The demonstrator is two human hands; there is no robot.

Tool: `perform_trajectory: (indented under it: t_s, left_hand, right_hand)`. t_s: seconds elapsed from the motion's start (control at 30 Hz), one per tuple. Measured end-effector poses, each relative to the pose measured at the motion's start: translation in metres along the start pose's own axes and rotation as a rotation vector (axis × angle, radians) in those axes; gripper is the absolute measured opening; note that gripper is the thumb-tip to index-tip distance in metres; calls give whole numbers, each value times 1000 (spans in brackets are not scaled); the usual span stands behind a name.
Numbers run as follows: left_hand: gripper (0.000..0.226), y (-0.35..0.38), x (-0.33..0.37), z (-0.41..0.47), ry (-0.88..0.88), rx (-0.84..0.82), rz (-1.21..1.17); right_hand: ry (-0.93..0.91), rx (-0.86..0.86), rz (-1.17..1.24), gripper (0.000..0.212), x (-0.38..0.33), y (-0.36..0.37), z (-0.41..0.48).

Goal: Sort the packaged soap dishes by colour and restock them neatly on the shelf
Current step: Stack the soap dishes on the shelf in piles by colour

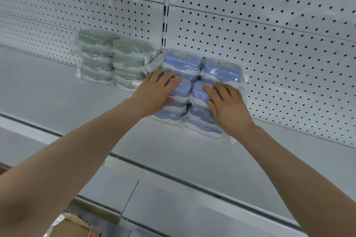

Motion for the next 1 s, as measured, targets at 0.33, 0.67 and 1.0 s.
perform_trajectory:
  t_s: [0.33,0.67,1.0]
  left_hand:
    - [63,-29,8,-29,-3,39,-59]
    - [48,-73,-26,-158,-75,61,-93]
    - [45,-39,-74,-398,-441,-112,-189]
  right_hand:
    - [-5,-138,-60,44,-7,-21,2]
    - [-105,-52,-5,50,-103,-65,-5]
    - [-305,-148,238,48,-310,-39,-59]
Point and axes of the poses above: each hand's wrist, its own z-axis towards the middle knuckle, its own y-axis out of the palm, x = y × z, the point moved 4 cm from there along z, towards the middle knuckle, and after that the axes turned 9 degrees about -x, right-handed, at the moved point
